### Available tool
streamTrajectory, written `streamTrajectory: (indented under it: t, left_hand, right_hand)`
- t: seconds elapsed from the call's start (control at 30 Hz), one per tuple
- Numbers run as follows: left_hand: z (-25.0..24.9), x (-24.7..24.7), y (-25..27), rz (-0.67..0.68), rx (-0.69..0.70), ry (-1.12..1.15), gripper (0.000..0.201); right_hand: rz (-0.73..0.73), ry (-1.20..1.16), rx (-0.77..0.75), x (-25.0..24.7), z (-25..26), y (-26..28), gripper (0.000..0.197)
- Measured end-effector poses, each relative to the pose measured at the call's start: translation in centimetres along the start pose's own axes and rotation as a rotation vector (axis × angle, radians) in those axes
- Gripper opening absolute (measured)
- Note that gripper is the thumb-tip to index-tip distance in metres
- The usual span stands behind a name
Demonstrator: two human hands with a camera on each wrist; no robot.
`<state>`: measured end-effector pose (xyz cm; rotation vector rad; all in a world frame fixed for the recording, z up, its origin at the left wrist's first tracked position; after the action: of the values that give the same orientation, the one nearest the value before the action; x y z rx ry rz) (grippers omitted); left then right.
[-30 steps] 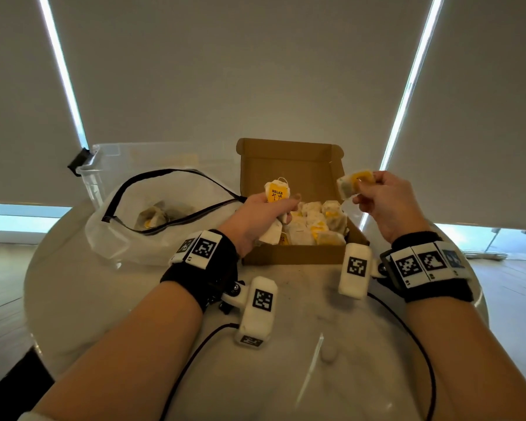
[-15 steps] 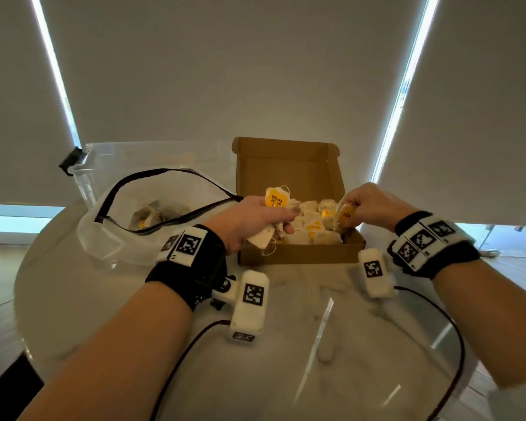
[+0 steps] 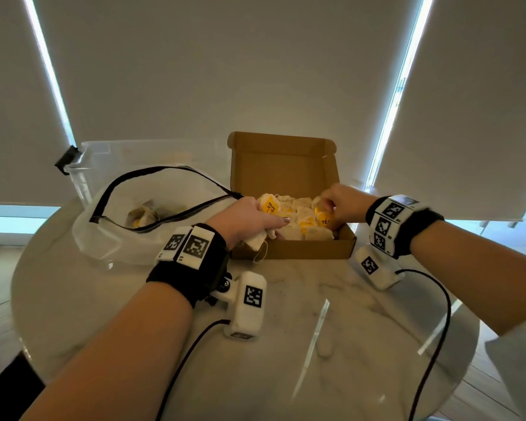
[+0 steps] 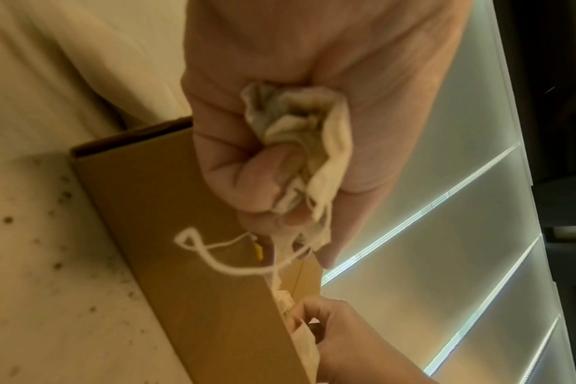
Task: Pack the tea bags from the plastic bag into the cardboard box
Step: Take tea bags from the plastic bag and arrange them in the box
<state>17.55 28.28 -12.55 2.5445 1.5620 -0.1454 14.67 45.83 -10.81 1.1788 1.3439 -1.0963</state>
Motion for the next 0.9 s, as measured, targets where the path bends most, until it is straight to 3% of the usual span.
streamTrajectory:
  t: [0.1, 0.2, 0.27, 0.37, 0.47, 0.57, 0.7, 0.8, 0.9]
  left_hand:
    - [-0.4, -0.2, 0.2, 0.014, 0.027, 0.03, 0.021]
    - [-0.8, -0.1, 0.4, 0.035, 0.068, 0.031, 0.016]
    - [-1.0, -0.1, 0.6, 0.047, 0.075, 0.051, 0.014]
    - [-1.0, 0.1, 0.7, 0.052, 0.077, 0.046, 0.012]
    - [-1.2, 0.6, 0.8, 0.067, 0.116, 0.021, 0.008]
    - [-1.4, 1.1, 0.9, 0.086, 0.145, -0.047, 0.022]
    - [-1.5, 0.2, 0.6, -0.001, 0.153, -0.096, 0.039]
    - [-1.9, 0.0, 0.9, 0.002, 0.16, 0.037, 0.022]
    - [-1.9, 0.2, 1.2, 0.051, 0.117, 0.262, 0.023]
  right_hand:
    - [0.052, 0.006, -0.015, 0.3, 0.2, -0.3, 0.01]
    - [0.064, 0.032, 0.005, -0.2, 0.1, -0.1, 0.015]
    - [-0.046, 0.043, 0.005, -2.2, 0.6, 0.5, 0.019]
    - [-0.205, -0.285, -0.035, -5.7, 3.1, 2.6, 0.03]
    - [-0.133, -0.554, -0.142, -6.5, 7.1, 4.5, 0.048]
    - [-0.138, -0.509, -0.191, -6.5, 9.2, 4.9, 0.022]
    - [-0.194, -0.618, -0.124, -7.3, 7.8, 4.5, 0.013]
    - [-0.208, -0.667, -0.109, -7.7, 6.9, 4.7, 0.017]
    - [-0.216, -0.697, -0.107, -7.9, 6.5, 4.8, 0.022]
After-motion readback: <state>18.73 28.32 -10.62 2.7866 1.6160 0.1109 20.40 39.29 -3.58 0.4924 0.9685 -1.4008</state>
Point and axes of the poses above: each hand's wrist, its own y-axis away from the middle knuckle, its own x-axis out of the palm, z = x × y, the point moved 9 cm from there along -y, towards the middle knuckle, and after that the axes turned 14 degrees about y, right-handed, at the moved point
